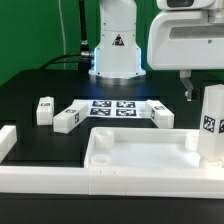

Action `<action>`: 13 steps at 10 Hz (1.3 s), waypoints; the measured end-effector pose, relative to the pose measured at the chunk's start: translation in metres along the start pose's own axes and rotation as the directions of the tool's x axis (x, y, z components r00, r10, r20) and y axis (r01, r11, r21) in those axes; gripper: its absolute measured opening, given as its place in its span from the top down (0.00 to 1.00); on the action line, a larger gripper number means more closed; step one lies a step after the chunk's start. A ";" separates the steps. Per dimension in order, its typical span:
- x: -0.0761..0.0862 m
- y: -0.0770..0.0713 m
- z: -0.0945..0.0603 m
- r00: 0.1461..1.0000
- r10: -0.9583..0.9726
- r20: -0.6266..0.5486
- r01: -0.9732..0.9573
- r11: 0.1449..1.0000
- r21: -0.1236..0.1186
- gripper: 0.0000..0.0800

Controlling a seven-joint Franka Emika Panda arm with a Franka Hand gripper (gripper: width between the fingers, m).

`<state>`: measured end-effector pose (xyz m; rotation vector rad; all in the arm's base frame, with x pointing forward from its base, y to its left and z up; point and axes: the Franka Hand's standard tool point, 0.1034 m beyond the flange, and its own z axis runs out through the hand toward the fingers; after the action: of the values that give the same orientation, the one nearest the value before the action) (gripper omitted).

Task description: Assemble desk

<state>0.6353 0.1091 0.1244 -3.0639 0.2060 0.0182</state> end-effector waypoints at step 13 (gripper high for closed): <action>0.002 0.003 -0.001 0.921 -0.390 -0.003 0.390 0.921 -0.015 0.63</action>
Offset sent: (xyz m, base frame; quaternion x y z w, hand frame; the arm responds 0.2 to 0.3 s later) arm 0.0059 -0.0025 0.0034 -0.0346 0.0052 -0.2435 0.9693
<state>0.6370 0.1058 0.1248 -3.0569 -0.4089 -0.0116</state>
